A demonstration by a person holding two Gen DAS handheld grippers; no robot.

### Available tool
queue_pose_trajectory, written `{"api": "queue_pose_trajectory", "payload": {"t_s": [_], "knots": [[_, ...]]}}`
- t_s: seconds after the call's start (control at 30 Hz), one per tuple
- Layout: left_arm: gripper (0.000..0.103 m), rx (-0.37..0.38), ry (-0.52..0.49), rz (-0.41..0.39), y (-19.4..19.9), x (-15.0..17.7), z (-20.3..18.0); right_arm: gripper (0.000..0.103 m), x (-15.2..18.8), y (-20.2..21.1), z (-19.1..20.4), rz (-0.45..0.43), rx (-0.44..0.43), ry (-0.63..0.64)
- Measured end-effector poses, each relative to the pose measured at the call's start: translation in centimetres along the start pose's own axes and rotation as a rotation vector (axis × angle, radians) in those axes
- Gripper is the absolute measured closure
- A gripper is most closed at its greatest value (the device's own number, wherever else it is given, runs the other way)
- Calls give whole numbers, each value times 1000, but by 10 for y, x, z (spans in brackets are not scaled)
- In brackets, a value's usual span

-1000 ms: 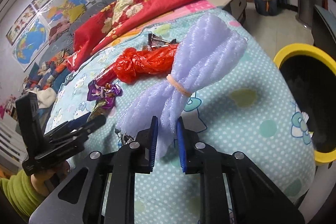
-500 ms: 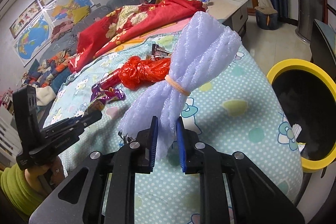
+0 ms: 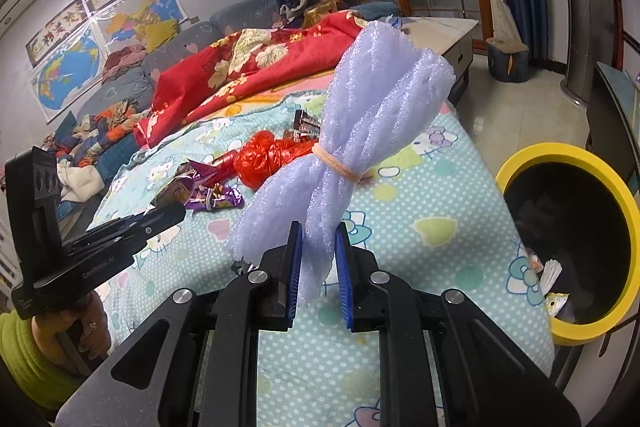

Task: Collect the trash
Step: 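Grasp the purple snack wrapper with the left tool while the right tool grasps the lavender foam net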

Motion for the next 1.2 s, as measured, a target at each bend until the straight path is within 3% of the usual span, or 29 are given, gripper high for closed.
{"api": "queue_pose_trajectory", "payload": {"t_s": [1.2], "knots": [[92, 114, -89, -45, 6, -17, -76, 87, -16, 38, -50, -114, 86, -69]]}}
Point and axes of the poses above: each gripper's, at about its wrist camera, not at the fingertips, and y roughly against the way its jaws point, z to its left, x to its underside, the point moved 3 cm from there along -y, roughly the way its jaws point, and after that the axes turned 4 degrees about y, right-handed, at the moved point
